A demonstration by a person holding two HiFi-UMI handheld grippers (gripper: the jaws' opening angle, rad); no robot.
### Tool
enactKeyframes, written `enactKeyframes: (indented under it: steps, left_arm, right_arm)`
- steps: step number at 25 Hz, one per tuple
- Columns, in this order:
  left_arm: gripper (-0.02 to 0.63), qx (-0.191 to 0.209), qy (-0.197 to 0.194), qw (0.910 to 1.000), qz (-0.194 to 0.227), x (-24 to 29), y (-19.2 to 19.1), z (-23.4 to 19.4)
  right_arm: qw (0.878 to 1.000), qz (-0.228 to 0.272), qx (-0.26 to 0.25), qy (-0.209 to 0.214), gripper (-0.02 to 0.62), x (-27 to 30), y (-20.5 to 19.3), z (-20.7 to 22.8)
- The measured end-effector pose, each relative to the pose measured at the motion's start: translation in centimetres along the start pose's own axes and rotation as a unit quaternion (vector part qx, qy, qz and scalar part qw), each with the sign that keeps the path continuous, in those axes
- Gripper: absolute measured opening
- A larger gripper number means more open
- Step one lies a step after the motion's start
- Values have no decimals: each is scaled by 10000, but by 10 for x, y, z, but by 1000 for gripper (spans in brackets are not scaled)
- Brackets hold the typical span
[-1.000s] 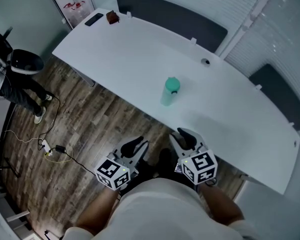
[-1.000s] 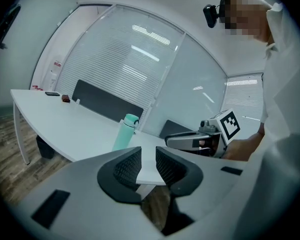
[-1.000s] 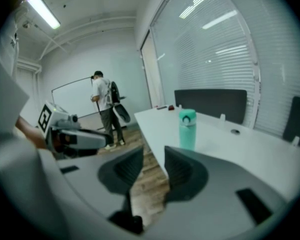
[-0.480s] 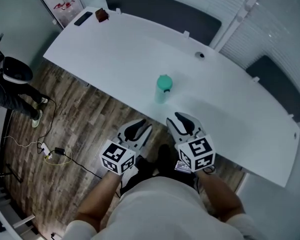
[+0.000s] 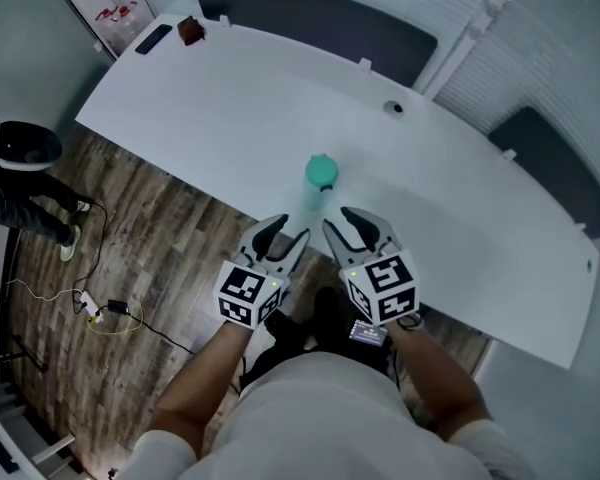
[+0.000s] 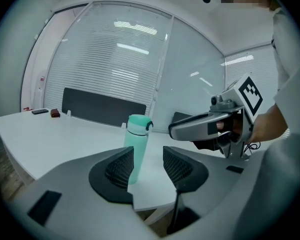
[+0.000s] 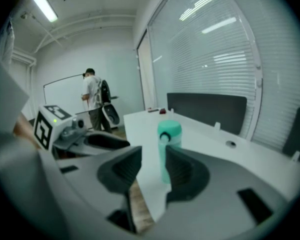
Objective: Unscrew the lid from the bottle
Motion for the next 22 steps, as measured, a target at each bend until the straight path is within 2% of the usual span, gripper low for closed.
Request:
enactKeyframes:
  steps: [8, 16, 22]
  left_arm:
    - [264, 441, 174, 9988, -138, 40, -3, -17]
    - [287, 521, 178, 9980, -316, 77, -9, -28]
    - [293, 480, 278, 9976, -405, 97, -9, -30]
  right_arm:
    - [9999, 3, -98, -141, 212, 21, 18, 17]
    - [9998, -74, -141, -142, 281, 54, 37, 29]
    - [9995, -213, -108, -189, 287, 71, 40, 33]
Point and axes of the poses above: the fingertips, and each gripper's own axes: x forward along the fingers, z to its right, y out of its top, the point moved 6 cm from there along -x, backward along the fingers, and after that the axes turned 2 degrees about x, right-handed, at the moved point
